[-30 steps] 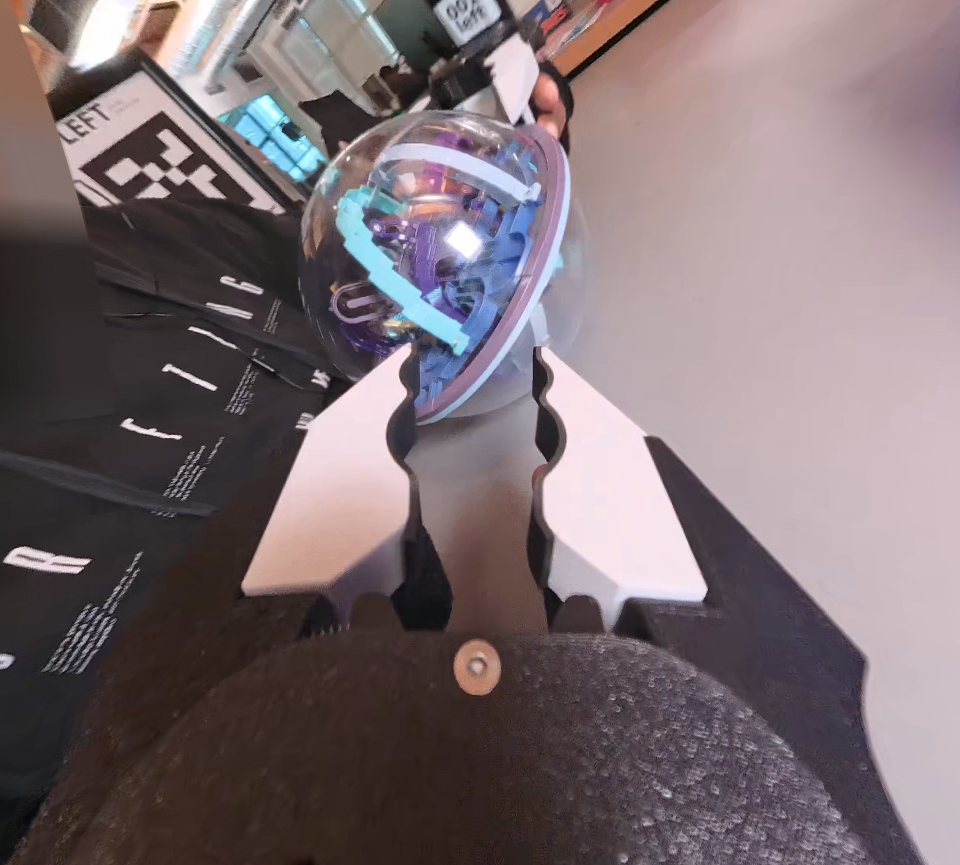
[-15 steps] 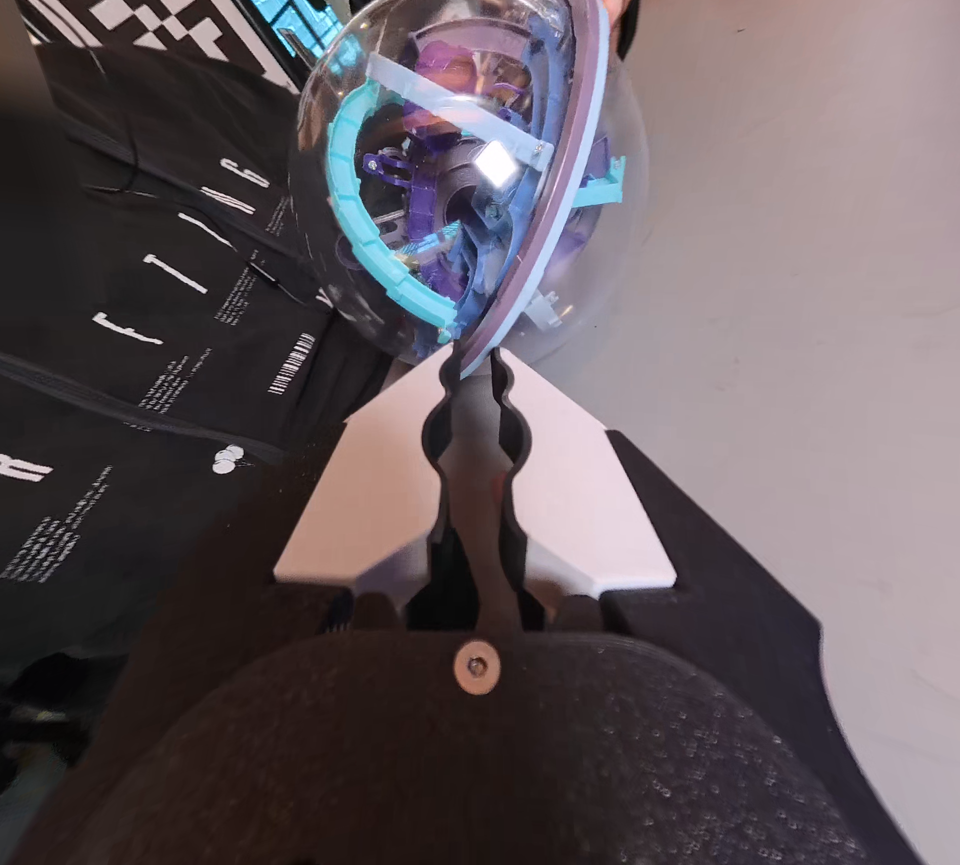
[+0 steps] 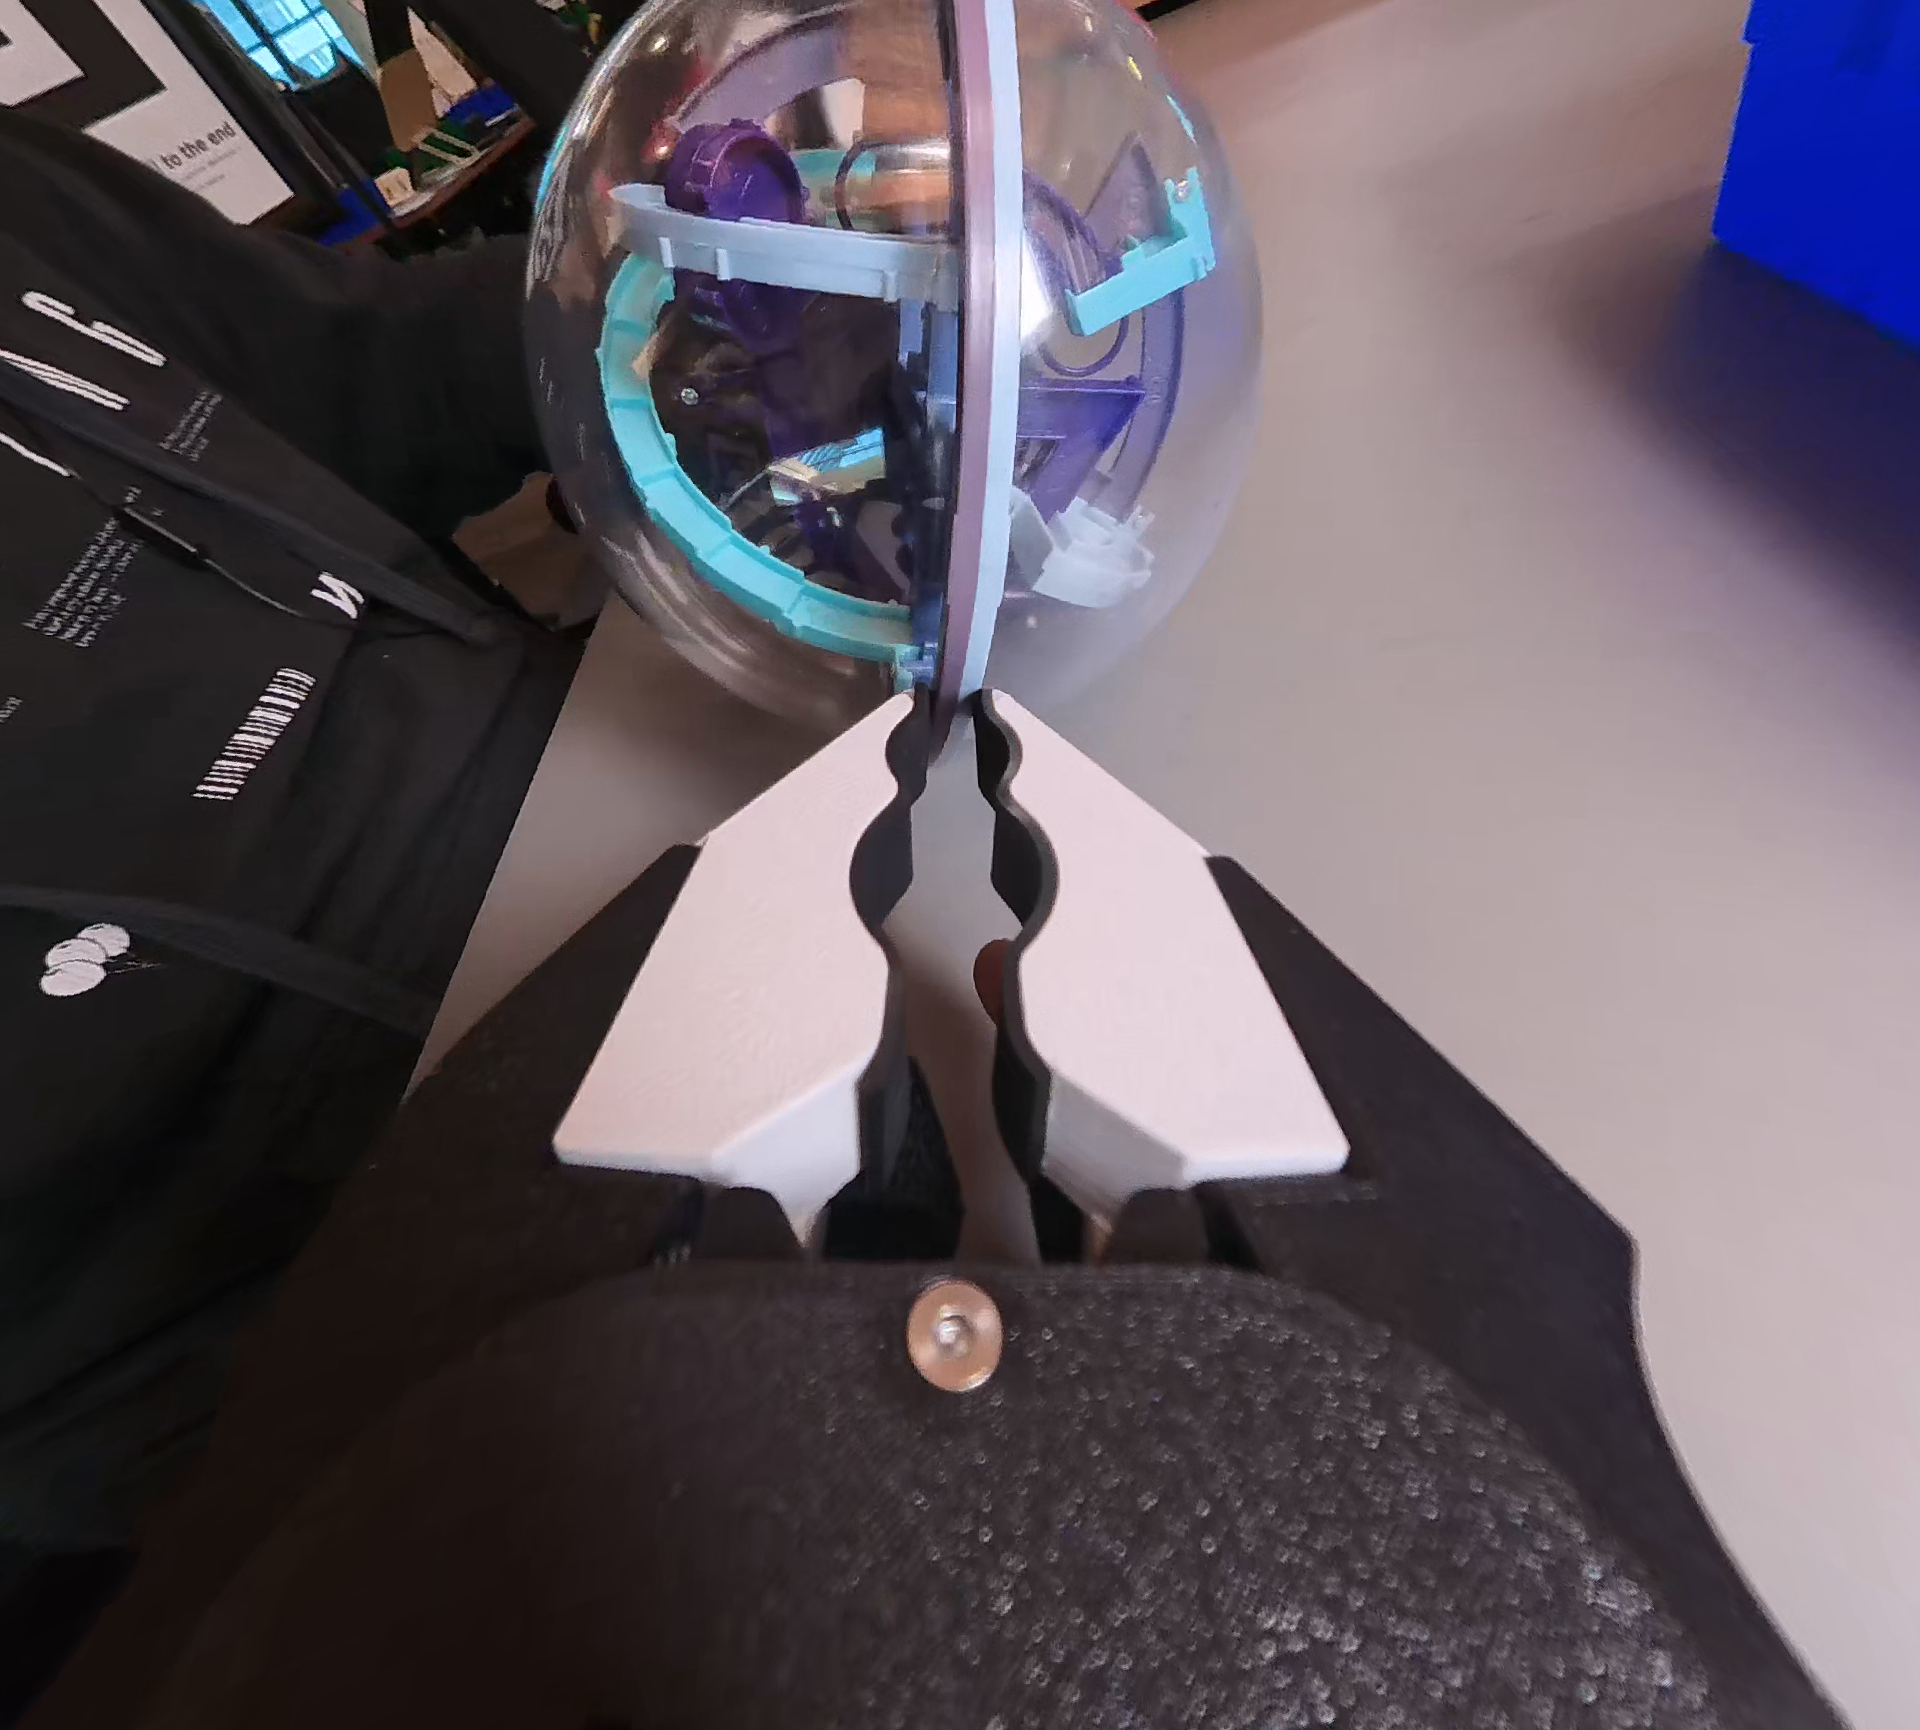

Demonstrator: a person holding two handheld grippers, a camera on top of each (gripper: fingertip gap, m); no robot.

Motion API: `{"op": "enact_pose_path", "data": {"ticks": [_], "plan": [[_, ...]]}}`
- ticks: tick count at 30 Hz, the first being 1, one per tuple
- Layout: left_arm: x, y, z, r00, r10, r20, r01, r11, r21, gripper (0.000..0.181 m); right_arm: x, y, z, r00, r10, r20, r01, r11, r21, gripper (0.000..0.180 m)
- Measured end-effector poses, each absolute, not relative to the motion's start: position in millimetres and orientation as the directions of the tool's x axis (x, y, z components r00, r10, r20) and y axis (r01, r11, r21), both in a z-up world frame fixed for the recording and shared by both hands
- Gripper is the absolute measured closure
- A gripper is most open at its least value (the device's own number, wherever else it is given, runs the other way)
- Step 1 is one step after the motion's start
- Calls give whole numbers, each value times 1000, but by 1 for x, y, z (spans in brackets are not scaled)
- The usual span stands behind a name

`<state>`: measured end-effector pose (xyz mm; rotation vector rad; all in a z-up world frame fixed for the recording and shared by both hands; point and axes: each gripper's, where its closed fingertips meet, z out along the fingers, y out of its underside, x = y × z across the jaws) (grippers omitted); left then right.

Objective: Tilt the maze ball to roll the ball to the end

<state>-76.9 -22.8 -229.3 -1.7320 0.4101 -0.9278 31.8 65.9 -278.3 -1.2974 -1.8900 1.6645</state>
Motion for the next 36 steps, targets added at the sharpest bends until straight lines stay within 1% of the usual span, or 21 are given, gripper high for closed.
{"op": "enact_pose_path", "data": {"ticks": [3, 4, 5, 7, 8, 10, 12, 14, 18, 22, 25, 27, 30, 31, 32, 33, 36], "plan": [[-80, -18, -240, 580, -661, 476, 209, -444, -871, 138, 32, 74, -280, -512, 787, -344, 433, -110, -895, 173], [-80, -16, -248, 587, -652, 480, 188, -467, -864, 140, 32, 78, -280, -500, 786, -362, 437, -132, -890, 173], [-79, -14, -253, 589, -652, 478, 176, -475, -863, 139, 31, 82, -279, -490, 783, -383, 438, -158, -885, 173], [-80, -7, -255, 583, -640, 500, 204, -480, -853, 142, 30, 89, -278, -468, 768, -437, 448, -220, -867, 174], [-82, -3, -255, 583, -631, 512, 227, -479, -848, 146, 29, 92, -278, -456, 757, -467, 455, -252, -854, 174], [-88, 5, -258, 587, -605, 538, 260, -488, -833, 168, 26, 98, -279, -418, 739, -528, 477, -316, -820, 174], [-90, 13, -264, 581, -579, 572, 291, -508, -811, 172, 25, 102, -280, -386, 715, -582, 495, -372, -785, 174], [-91, 19, -267, 579, -559, 594, 316, -518, -795, 172, 24, 107, -278, -372, 713, -594, 483, -397, -780, 174], [-90, 28, -268, 606, -553, 572, 311, -496, -810, 172, 24, 114, -277, -353, 721, -596, 464, -418, -781, 174], [-90, 33, -255, 605, -589, 536, 342, -416, -843, 172, 25, 117, -271, -370, 725, -581, 429, -421, -799, 173], [-87, 32, -249, 595, -608, 525, 337, -403, -850, 173, 25, 119, -269, -381, 741, -552, 402, -405, -821, 174], [-81, 29, -248, 572, -628, 528, 334, -410, -849, 166, 25, 119, -266, -390, 742, -545, 385, -406, -829, 174], [-66, 26, -261, 573, -643, 508, 250, -452, -856, 155, 24, 118, -265, -393, 752, -530, 378, -393, -838, 173], [-60, 25, -261, 565, -656, 500, 233, -455, -860, 159, 23, 115, -265, -401, 747, -530, 382, -389, -838, 173], [-55, 24, -260, 561, -670, 487, 224, -444, -868, 168, 23, 113, -265, -407, 745, -529, 385, -386, -839, 173], [-51, 24, -257, 553, -682, 479, 222, -433, -874, 171, 22, 114, -266, -403, 751, -523, 381, -382, -842, 173], [-51, 26, -251, 557, -690, 462, 238, -400, -885, 171, 23, 114, -258, -430, 751, -501, 336, -382, -861, 173]]}}
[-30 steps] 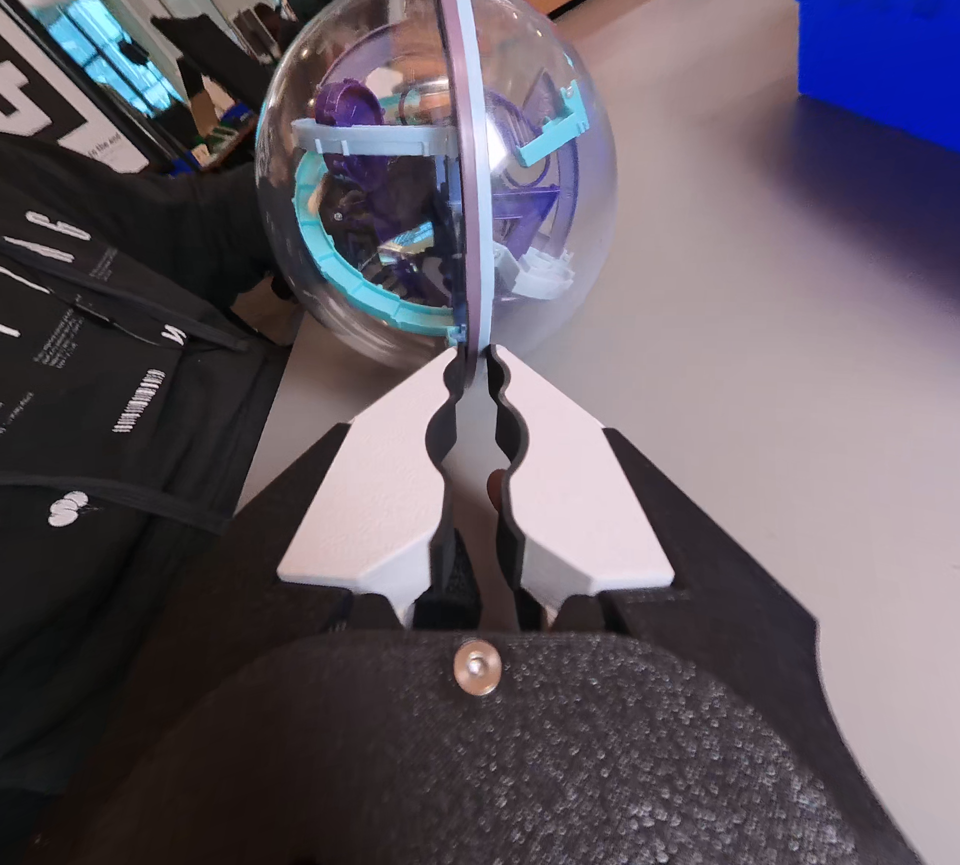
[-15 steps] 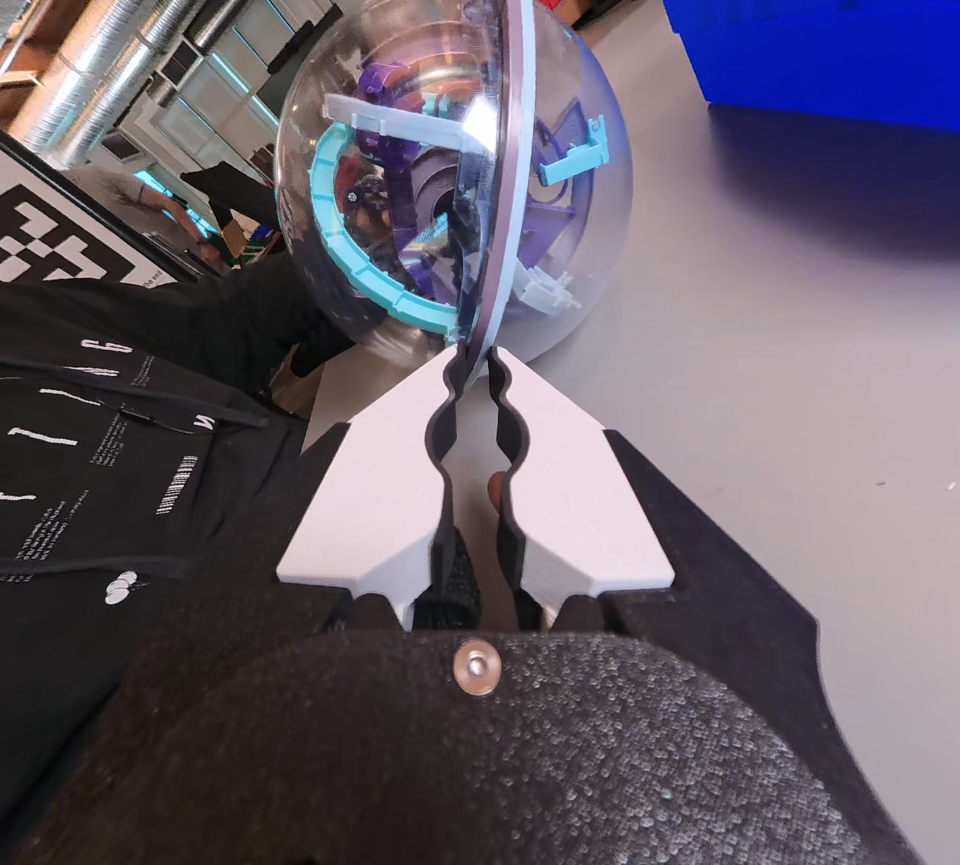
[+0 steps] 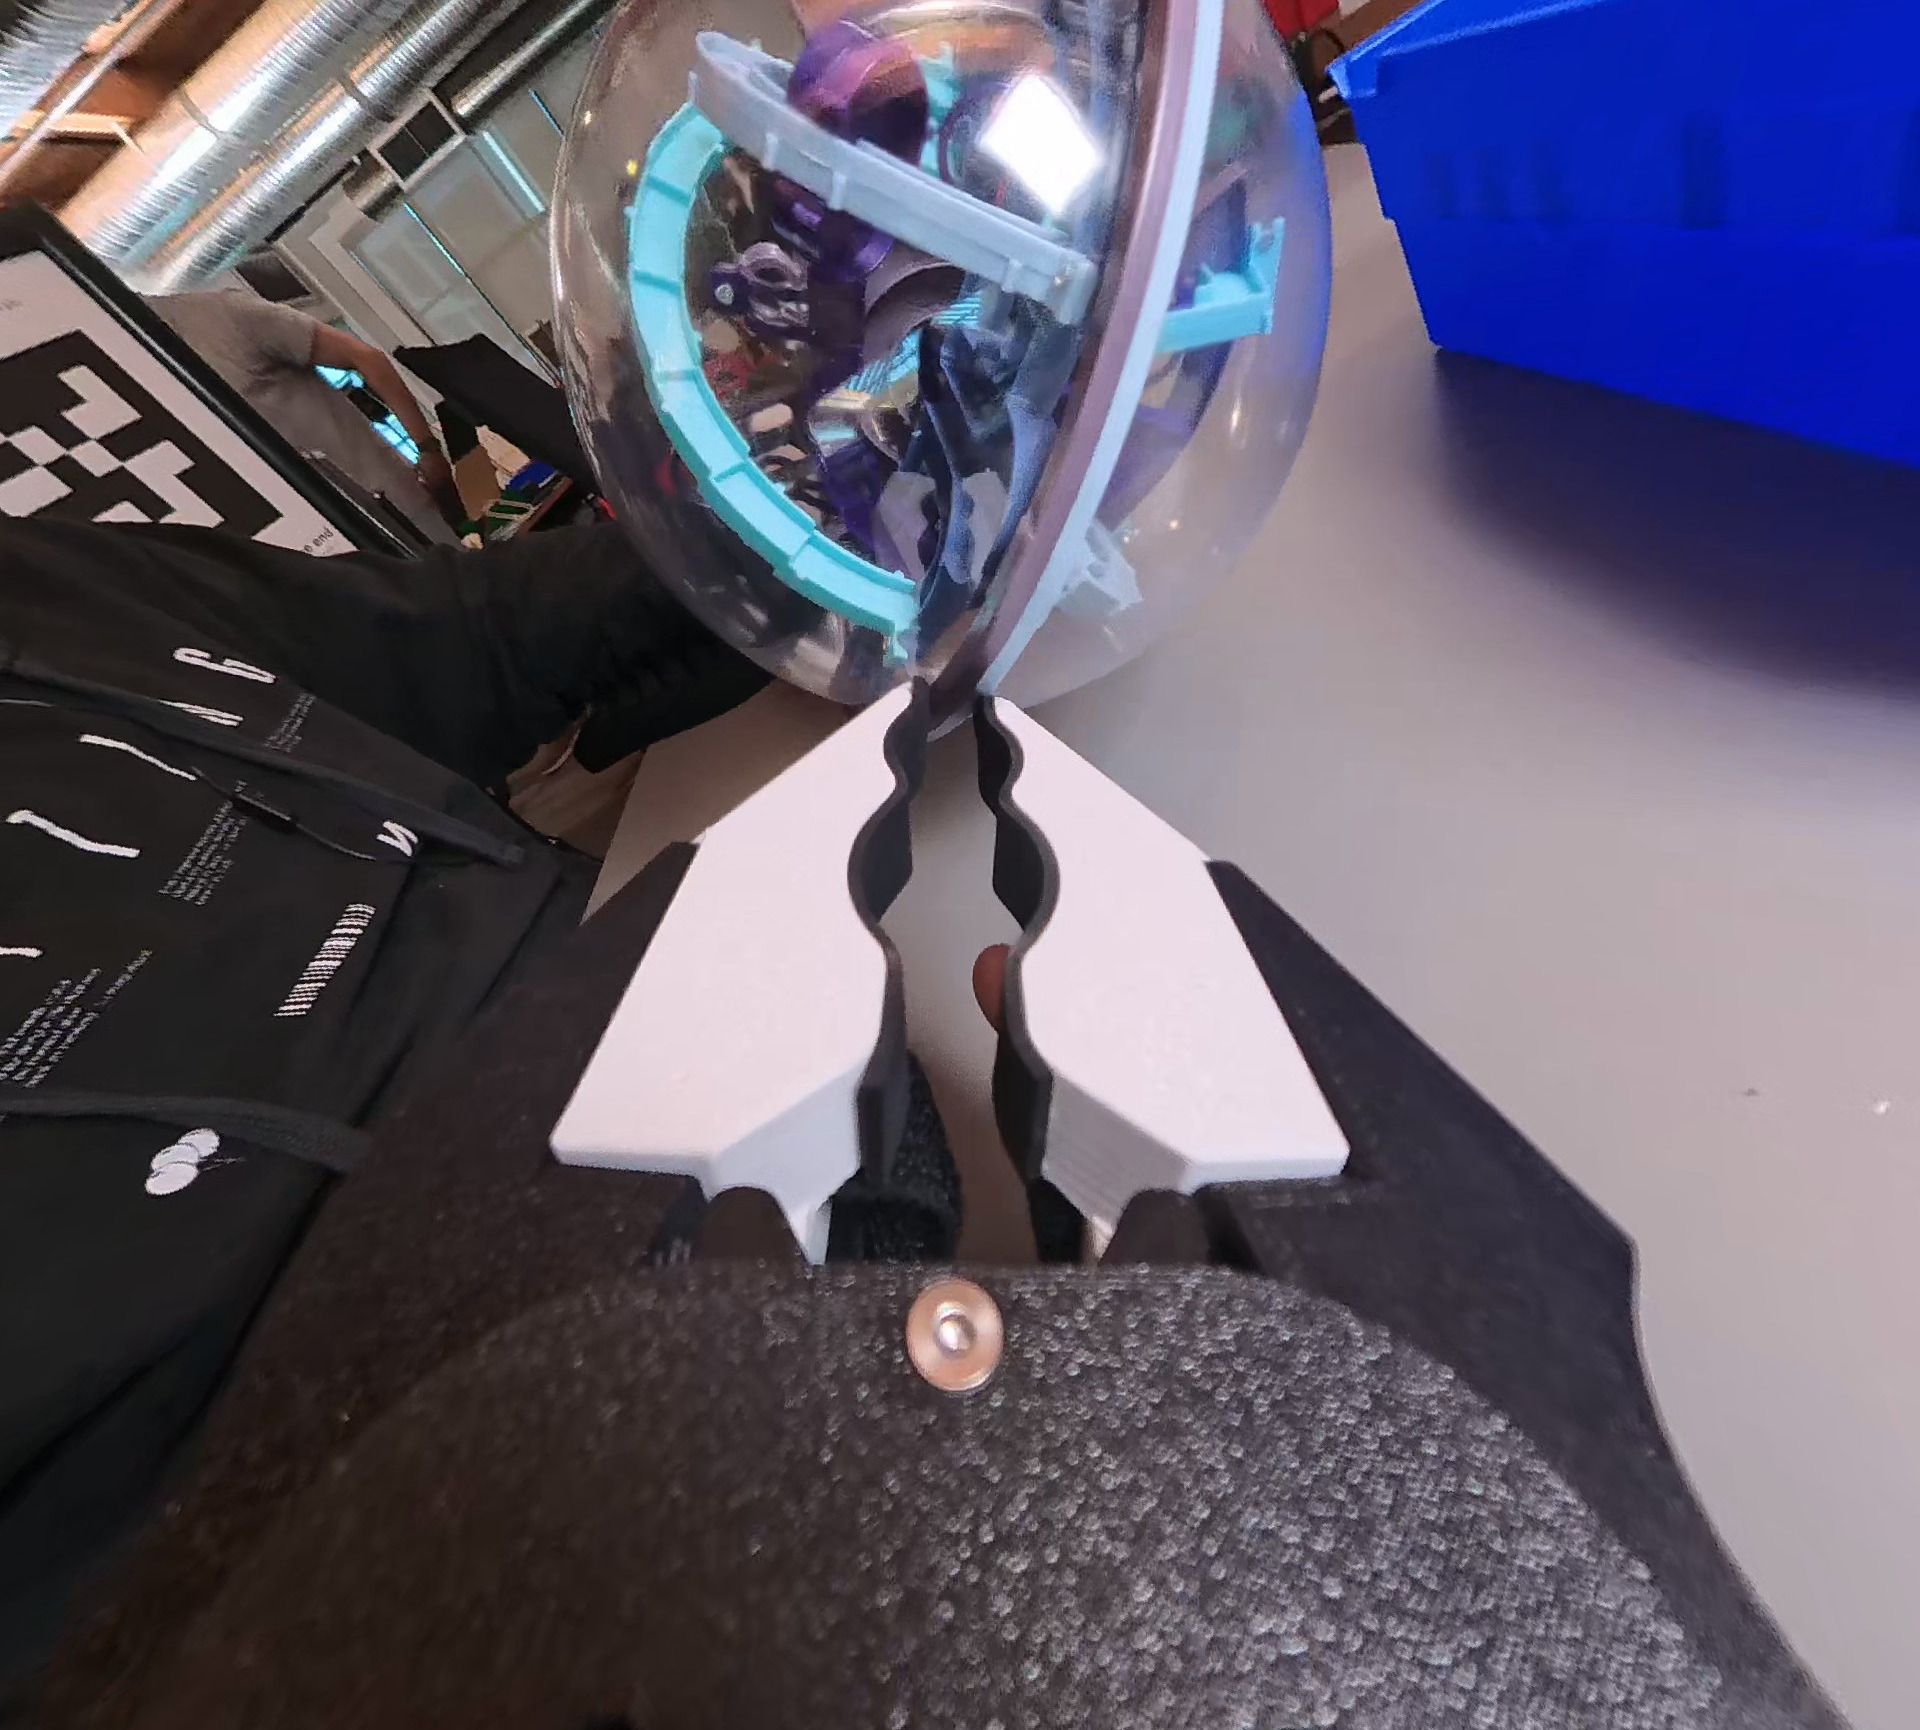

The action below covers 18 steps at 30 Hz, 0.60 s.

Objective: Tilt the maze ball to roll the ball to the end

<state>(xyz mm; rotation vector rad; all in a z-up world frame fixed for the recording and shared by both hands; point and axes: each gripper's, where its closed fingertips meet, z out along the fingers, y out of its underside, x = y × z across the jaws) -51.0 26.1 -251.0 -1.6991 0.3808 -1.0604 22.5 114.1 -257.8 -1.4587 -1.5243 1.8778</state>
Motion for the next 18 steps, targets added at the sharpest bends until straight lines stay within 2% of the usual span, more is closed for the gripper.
{"op": "enact_pose_path", "data": {"ticks": [8, 18], "plan": [[-63, 29, -233, 620, -688, 376, 255, -277, -927, 172, 19, 110, -230, -481, 765, -427, 215, -370, -904, 174], [-71, 40, -182, 681, -696, 229, 221, -103, -970, 167, 13, 114, -146, -522, 835, -172, 38, -178, -983, 173]]}}
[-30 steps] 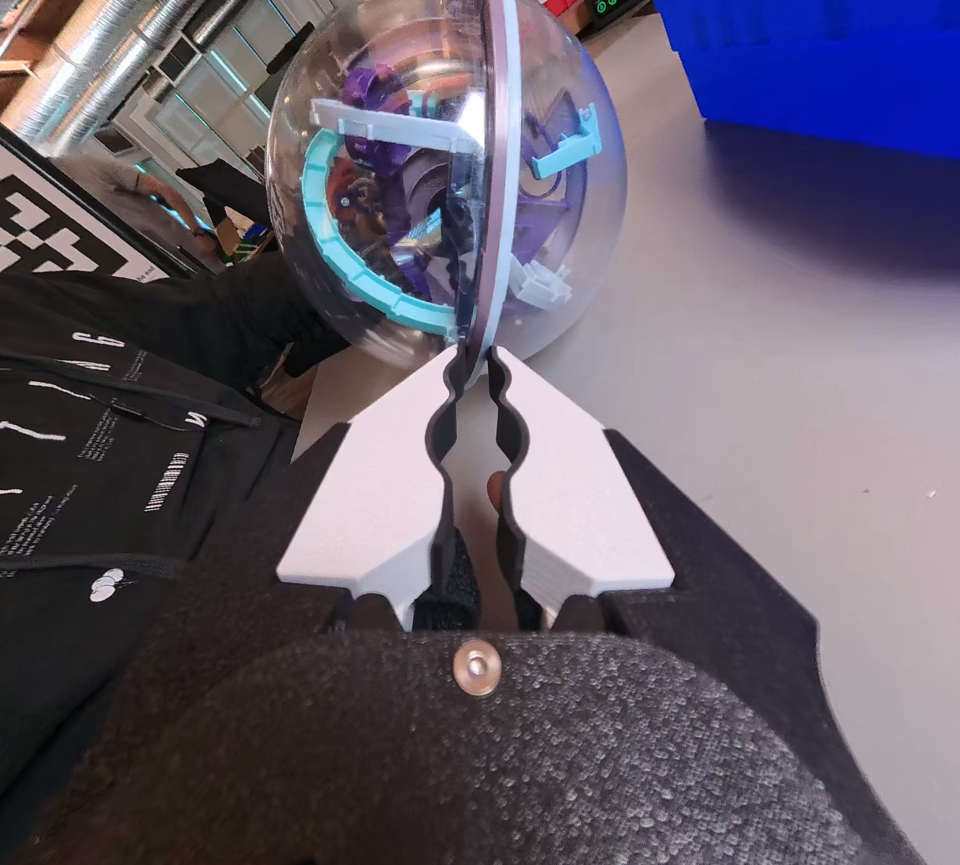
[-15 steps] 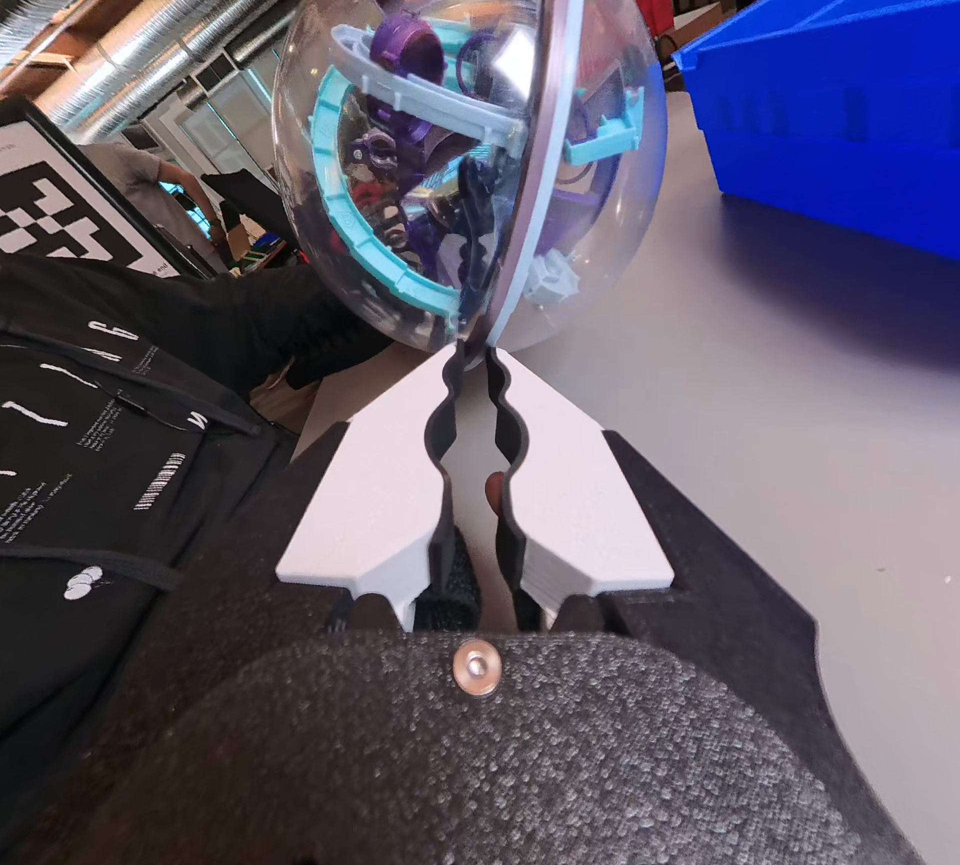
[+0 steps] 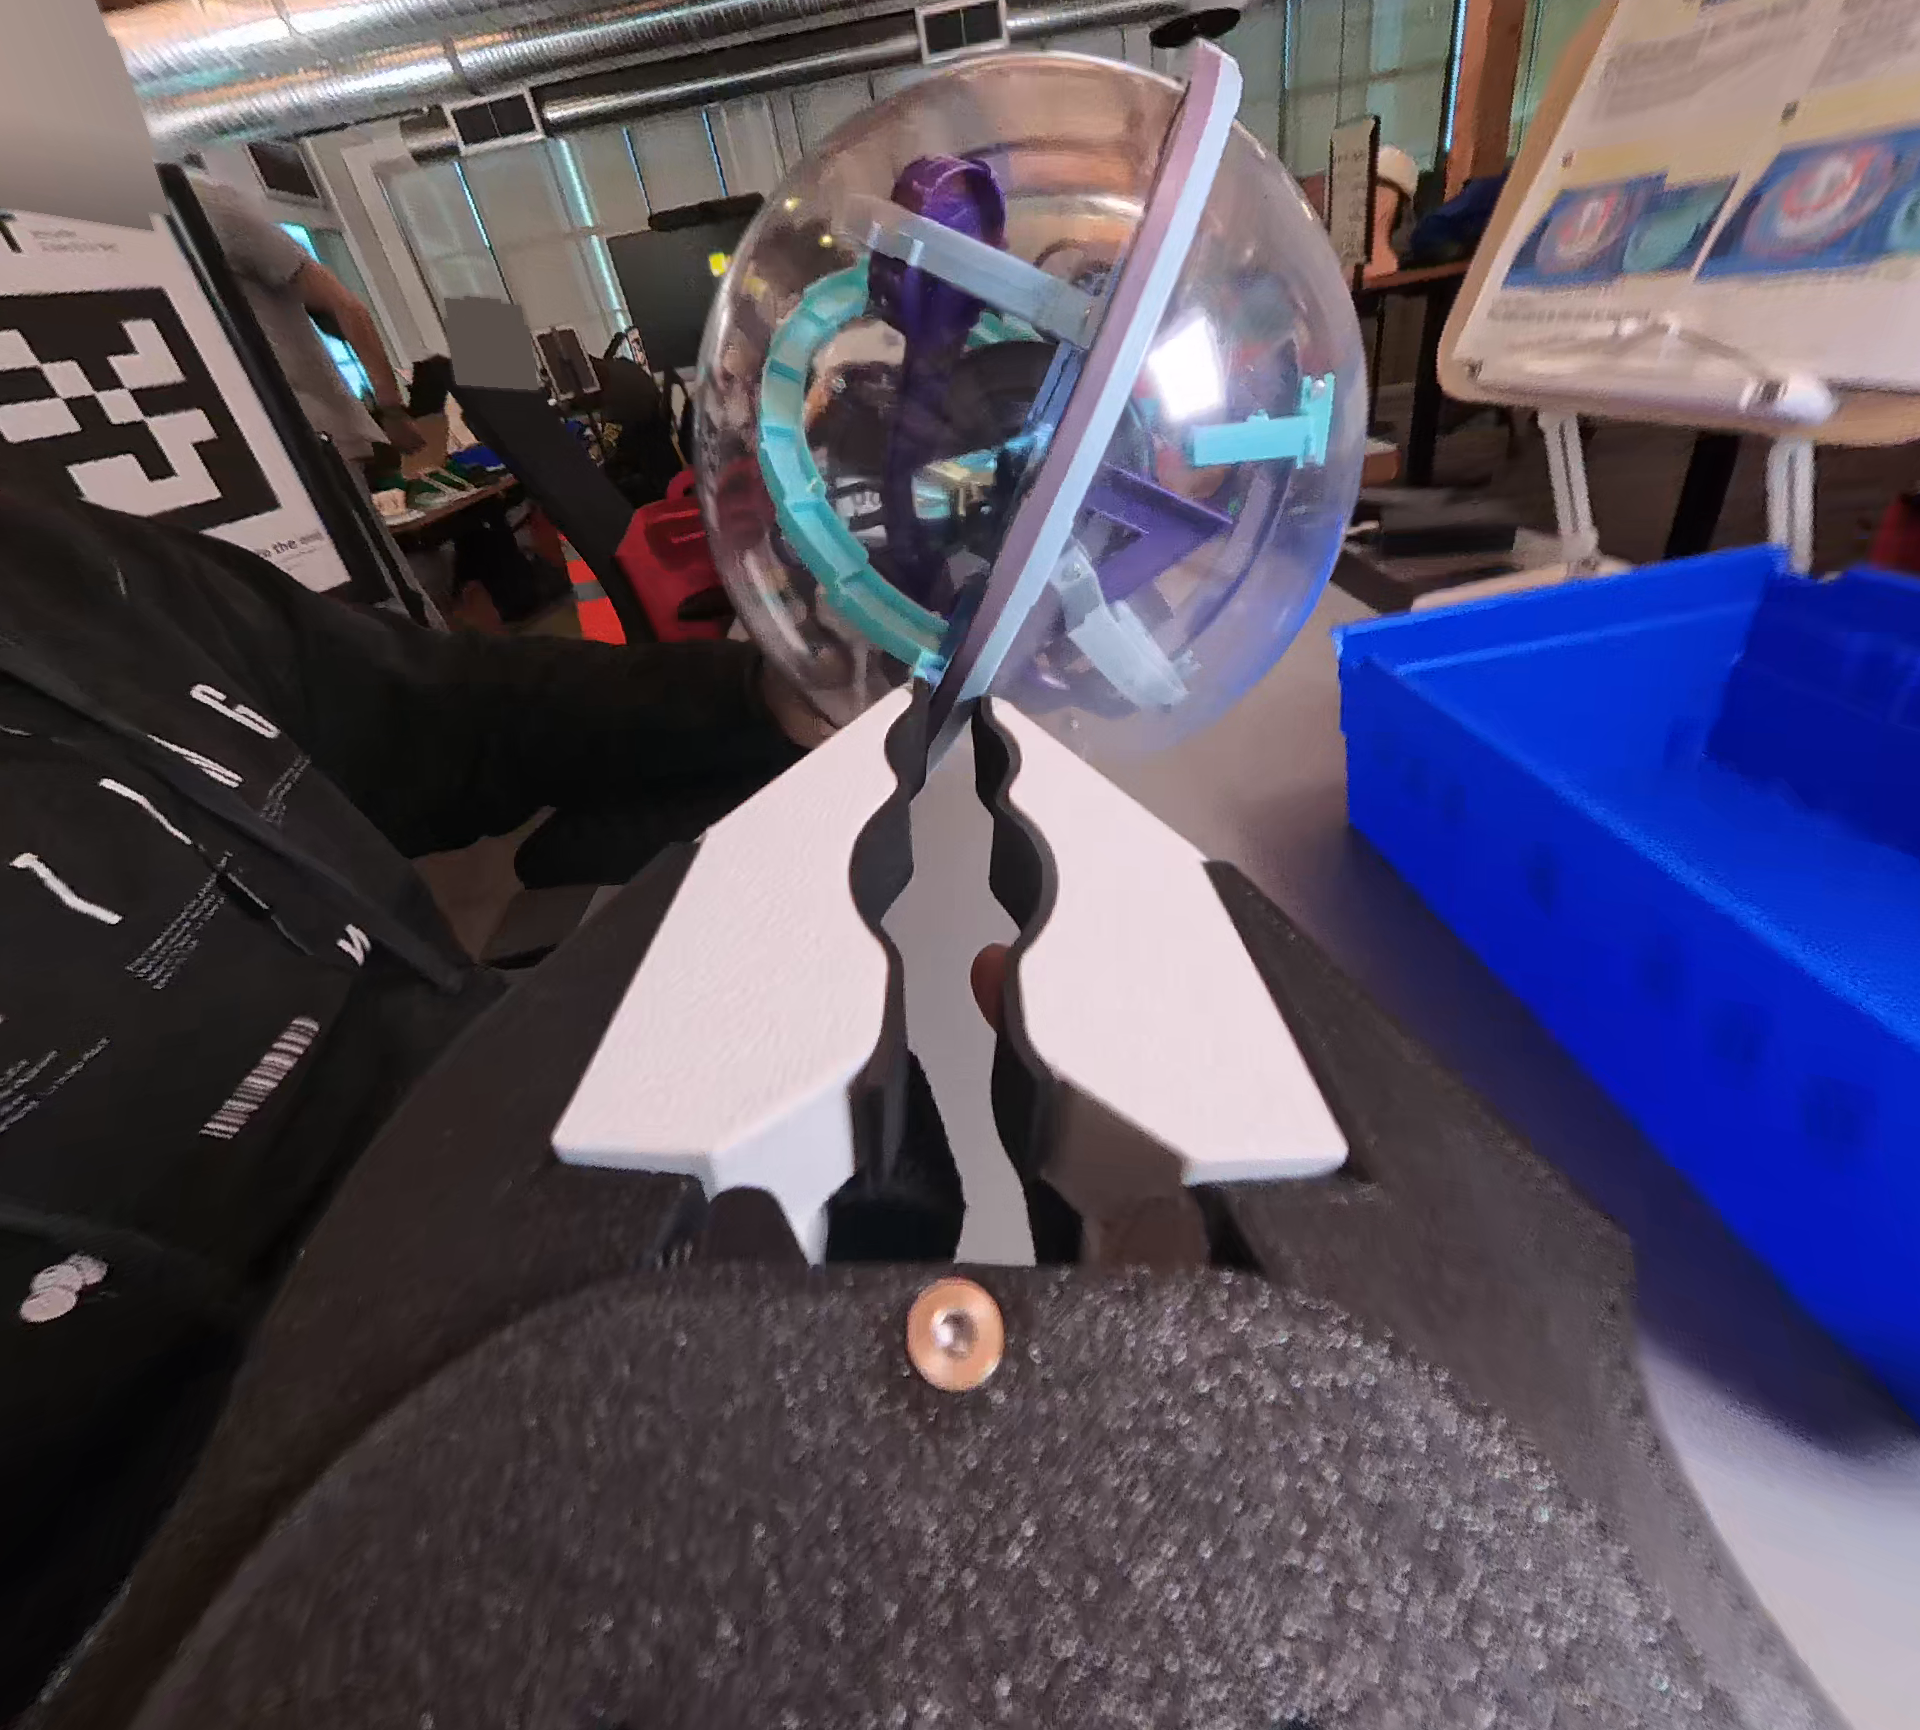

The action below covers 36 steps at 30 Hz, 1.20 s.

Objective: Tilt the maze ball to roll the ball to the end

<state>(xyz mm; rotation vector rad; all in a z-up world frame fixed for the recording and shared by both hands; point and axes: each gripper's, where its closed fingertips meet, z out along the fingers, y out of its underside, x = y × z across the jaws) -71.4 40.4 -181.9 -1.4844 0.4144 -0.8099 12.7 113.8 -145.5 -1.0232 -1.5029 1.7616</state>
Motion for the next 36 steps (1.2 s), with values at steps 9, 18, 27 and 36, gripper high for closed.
{"op": "enact_pose_path", "data": {"ticks": [9, 18, 27, 36], "plan": [[-100, 41, -90, 668, -728, 151, 373, 153, -915, 151, 1, 113, -60, -533, 845, 29, -134, -50, -990, 174], [-126, 32, -18, 675, -735, 70, 460, 344, -819, 112, -8, 112, -22, -508, 857, 88, -227, -34, -973, 174], [-112, 35, 13, 729, -677, -99, 302, 448, -842, 107, -3, 124, -8, -428, 892, 145, -295, 13, -955, 174], [-86, 17, 40, 805, -526, -273, 65, 537, -841, 111, -2, 124, -6, -416, 899, 141, -341, -10, -940, 174]]}}
